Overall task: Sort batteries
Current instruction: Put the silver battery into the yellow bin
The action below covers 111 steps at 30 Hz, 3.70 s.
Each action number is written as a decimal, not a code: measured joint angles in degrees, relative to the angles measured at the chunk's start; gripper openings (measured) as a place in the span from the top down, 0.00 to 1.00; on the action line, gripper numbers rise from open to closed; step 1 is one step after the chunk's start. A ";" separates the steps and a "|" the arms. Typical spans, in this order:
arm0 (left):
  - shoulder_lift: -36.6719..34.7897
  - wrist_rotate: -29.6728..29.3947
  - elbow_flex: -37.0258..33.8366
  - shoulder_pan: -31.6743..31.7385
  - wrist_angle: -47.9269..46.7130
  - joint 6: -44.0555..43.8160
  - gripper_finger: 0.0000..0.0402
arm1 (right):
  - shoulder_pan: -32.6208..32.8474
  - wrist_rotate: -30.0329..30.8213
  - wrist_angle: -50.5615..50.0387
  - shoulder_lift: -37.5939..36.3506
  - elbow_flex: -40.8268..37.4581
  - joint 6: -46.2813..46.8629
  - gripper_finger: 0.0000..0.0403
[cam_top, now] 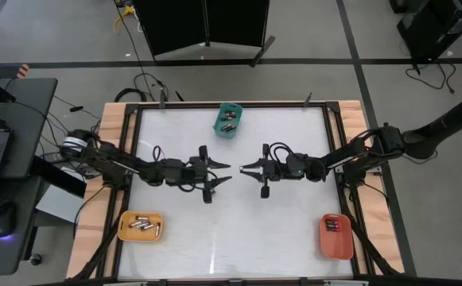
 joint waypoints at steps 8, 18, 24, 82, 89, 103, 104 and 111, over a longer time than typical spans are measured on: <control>2.65 3.38 2.09 1.68 1.54 0.37 0.54 | 0.49 0.00 0.02 0.00 0.06 -0.02 0.86; 5.65 8.60 5.87 3.44 -0.77 0.30 0.54 | 1.29 -0.05 -0.66 0.00 0.68 -0.43 0.86; 5.65 9.82 6.19 3.76 -0.73 0.37 0.55 | 1.31 -0.09 -0.51 0.00 0.68 -0.66 0.86; -5.89 12.13 9.20 1.32 -18.12 12.08 0.86 | 3.28 6.60 -2.24 0.00 0.66 -1.71 0.54; -13.87 5.74 10.90 -4.74 -39.31 12.73 0.86 | 1.98 6.64 -5.88 0.00 0.66 -1.73 0.66; -10.05 -1.82 30.58 -21.25 -97.51 -15.36 0.86 | -2.21 6.64 -12.00 -0.02 0.66 -1.30 0.94; -9.78 -0.65 30.69 -22.38 -98.45 -18.47 0.86 | -2.44 6.64 -11.94 0.00 0.66 -1.58 0.93; -7.51 4.23 30.75 -31.59 -106.71 -42.23 0.86 | -5.03 6.51 -11.47 -0.01 0.66 -2.79 0.97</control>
